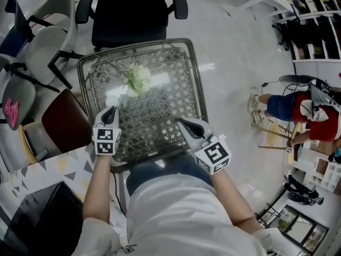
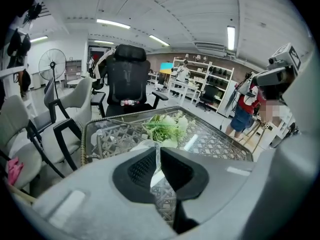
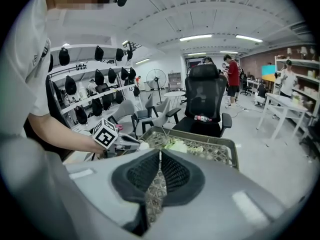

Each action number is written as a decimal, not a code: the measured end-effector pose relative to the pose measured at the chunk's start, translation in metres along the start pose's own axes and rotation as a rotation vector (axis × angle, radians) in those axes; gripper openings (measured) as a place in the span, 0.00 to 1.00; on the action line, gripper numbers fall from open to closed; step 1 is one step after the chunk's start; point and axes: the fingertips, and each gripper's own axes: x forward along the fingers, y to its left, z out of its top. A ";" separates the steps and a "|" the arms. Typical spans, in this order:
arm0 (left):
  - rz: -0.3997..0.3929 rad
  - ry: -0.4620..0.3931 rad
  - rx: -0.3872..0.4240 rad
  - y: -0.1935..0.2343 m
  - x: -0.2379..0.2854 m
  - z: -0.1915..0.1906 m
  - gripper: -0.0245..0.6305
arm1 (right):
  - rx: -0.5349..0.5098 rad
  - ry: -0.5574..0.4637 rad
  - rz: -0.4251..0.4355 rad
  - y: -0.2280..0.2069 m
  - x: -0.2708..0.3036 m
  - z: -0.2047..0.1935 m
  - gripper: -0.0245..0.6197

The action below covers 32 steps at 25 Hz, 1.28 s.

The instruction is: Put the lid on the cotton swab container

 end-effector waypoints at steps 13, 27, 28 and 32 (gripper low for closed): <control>0.068 0.049 0.005 0.029 0.031 -0.002 0.05 | 0.038 0.037 -0.078 -0.018 -0.008 -0.014 0.06; 0.066 0.045 0.003 0.032 0.036 -0.001 0.05 | 0.059 0.040 -0.095 -0.023 -0.009 -0.020 0.06; 0.068 0.045 0.004 0.032 0.036 -0.002 0.05 | 0.059 0.036 -0.093 -0.022 -0.009 -0.020 0.06; 0.053 0.058 -0.034 0.032 0.033 0.001 0.05 | 0.051 0.019 -0.083 -0.021 -0.011 -0.014 0.06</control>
